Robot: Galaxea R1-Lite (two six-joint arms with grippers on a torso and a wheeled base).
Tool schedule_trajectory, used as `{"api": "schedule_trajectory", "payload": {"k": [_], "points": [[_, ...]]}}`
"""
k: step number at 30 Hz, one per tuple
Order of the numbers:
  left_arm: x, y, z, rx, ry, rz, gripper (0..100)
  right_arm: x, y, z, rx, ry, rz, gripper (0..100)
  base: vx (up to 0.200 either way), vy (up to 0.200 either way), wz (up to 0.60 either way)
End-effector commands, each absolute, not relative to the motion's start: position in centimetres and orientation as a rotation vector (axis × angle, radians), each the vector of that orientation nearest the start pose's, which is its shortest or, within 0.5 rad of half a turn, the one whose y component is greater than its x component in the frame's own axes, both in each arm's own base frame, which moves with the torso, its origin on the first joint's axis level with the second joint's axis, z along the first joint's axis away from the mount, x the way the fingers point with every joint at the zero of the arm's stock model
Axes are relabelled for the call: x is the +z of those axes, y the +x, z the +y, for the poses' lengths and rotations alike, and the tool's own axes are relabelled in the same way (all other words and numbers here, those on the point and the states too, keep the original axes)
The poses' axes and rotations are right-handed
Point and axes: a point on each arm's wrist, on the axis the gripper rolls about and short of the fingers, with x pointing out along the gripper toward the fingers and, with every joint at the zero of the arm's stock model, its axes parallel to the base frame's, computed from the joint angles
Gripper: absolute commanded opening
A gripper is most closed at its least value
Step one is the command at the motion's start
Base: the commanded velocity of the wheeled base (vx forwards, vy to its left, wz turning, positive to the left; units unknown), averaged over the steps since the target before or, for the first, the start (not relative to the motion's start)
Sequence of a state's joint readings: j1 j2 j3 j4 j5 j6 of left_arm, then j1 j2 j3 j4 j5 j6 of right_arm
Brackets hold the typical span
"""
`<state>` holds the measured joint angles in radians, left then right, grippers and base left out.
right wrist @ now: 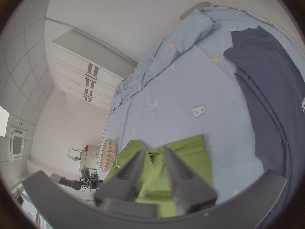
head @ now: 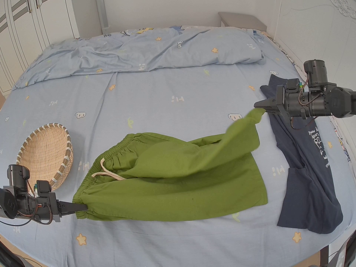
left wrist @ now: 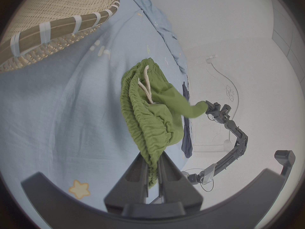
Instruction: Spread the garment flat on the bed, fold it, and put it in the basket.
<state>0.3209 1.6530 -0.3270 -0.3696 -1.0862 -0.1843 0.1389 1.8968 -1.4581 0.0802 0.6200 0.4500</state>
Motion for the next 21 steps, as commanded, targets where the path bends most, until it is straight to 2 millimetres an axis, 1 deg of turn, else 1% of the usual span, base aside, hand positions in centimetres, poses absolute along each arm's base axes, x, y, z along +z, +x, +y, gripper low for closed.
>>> {"api": "schedule_trajectory", "payload": {"k": [1,5,8,10,12,13,14,15,17,18,20,21], "points": [[7.3,18.9,4.3,-0.633,-0.801,0.815,0,19.9,40.9,5.5,0.548,0.577,0.741,100,0.000,0.000,0.00],[7.3,19.0,4.4,-0.633,-0.802,0.816,0,19.4,41.7,4.6,0.521,0.606,0.745,100,0.000,0.000,0.00],[7.3,19.0,4.4,-0.631,-0.801,0.816,0,19.1,41.7,4.4,0.513,0.609,0.753,100,0.000,0.000,0.00],[7.3,19.0,4.4,-0.633,-0.802,0.816,0,18.8,41.0,3.6,0.494,0.613,0.765,100,0.000,0.000,0.00],[7.3,19.0,4.4,-0.631,-0.801,0.816,0,19.3,40.1,3.2,0.492,0.609,0.759,100,0.000,0.000,0.00],[7.2,19.0,4.3,-0.633,-0.801,0.818,0,20.1,38.7,2.8,0.497,0.605,0.749,100,0.000,0.000,0.00],[7.2,19.0,4.3,-0.633,-0.801,0.818,0,20.1,38.7,2.8,0.497,0.605,0.749,100,0.000,0.000,0.00],[7.2,19.0,4.3,-0.636,-0.798,0.816,0,20.5,37.3,2.5,0.496,0.601,0.751,100,0.000,0.000,0.00],[7.1,19.0,4.3,-0.635,-0.796,0.820,0,20.4,34.2,2.3,0.505,0.568,0.769,100,0.000,0.000,0.00],[7.1,19.0,4.3,-0.637,-0.795,0.819,0,20.4,34.0,2.3,0.505,0.566,0.771,100,0.000,0.000,0.00],[7.0,19.0,4.3,-0.638,-0.796,0.822,0,20.1,30.2,1.4,0.531,0.485,0.750,100,0.000,0.000,0.00],[7.0,19.1,4.3,-0.639,-0.797,0.824,0,20.0,29.1,1.2,0.550,0.471,0.742,100,0.000,0.000,0.00]]}}
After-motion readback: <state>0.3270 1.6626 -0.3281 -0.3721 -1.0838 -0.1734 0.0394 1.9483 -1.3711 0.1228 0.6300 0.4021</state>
